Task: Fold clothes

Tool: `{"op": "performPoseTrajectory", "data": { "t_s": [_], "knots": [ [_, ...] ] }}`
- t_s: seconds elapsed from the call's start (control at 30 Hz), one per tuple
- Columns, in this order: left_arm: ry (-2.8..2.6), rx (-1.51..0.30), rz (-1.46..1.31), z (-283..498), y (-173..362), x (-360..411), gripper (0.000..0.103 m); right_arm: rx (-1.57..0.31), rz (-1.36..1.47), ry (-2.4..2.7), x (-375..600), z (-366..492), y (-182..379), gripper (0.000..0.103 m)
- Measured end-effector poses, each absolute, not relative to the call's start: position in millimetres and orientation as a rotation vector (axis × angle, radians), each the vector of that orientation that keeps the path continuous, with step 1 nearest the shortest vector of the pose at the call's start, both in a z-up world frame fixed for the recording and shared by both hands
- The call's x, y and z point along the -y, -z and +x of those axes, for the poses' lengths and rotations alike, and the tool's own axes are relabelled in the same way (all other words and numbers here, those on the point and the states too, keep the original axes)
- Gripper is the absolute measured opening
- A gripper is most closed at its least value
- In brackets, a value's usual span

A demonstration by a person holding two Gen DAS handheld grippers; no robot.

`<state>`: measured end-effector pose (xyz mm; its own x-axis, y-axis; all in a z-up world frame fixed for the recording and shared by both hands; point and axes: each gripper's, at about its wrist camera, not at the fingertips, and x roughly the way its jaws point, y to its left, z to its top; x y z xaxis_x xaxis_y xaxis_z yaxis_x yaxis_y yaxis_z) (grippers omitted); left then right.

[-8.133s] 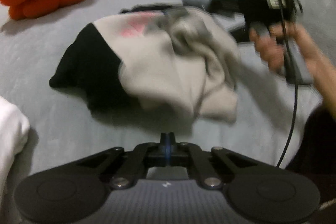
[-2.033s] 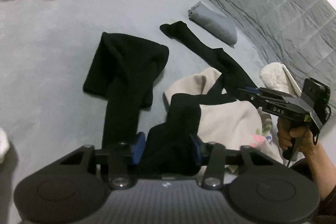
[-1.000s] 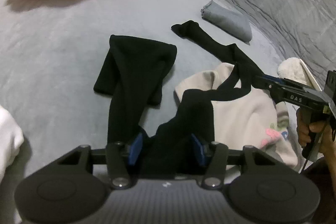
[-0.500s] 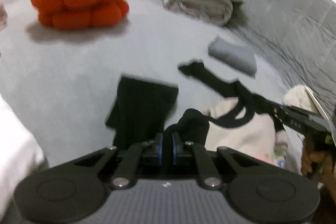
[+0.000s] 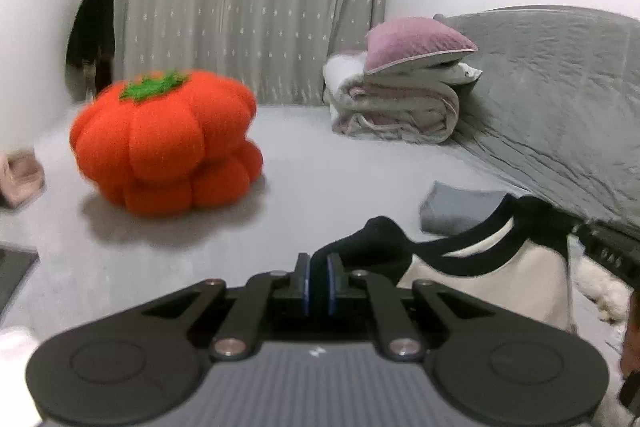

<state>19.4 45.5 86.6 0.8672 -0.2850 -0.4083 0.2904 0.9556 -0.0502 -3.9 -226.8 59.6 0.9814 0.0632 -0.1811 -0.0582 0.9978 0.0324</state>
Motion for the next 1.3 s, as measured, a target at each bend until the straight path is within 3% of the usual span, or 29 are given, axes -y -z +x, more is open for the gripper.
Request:
{"op": "performPoseTrajectory", "data": {
  "t_s": [0.3,0.67,0.97,1.03,1.1,1.17,1.2,1.3],
  "knots": [
    [0.209,-0.383,-0.001,102.5,-113.0,-19.9,0.008,-0.133,0.009,0.009,229.2,65.2,-82.0,0.004],
    [0.08,-0.425,-0.059,208.6,-88.1,14.6,0.008,-0.188,-0.041,0.104,227.3,157.1,-62.0,0.004],
    [0.06,-0.505,-0.01,231.3,-53.3,35.1,0.011,-0.311,-0.009,0.112,226.1,195.6,-34.1,0.005],
    [0.072,-0.527,-0.016,230.5,-47.6,36.4,0.013,-0.32,-0.002,0.1,225.9,191.0,-31.0,0.014],
    [0.082,-0.545,-0.045,225.2,-45.2,33.8,0.026,-0.321,-0.011,0.099,224.6,185.5,-28.7,0.017],
    [0.091,-0.559,-0.079,217.2,-44.5,31.1,0.055,-0.322,-0.017,0.099,225.3,177.5,-28.6,0.031],
    [0.096,-0.564,-0.096,211.6,-44.3,29.9,0.058,-0.318,-0.005,0.102,228.9,173.0,-30.0,0.049],
    [0.116,-0.589,-0.118,198.2,-41.9,28.6,0.07,-0.323,0.023,0.099,236.1,158.3,-32.6,0.054]
  ]
}}
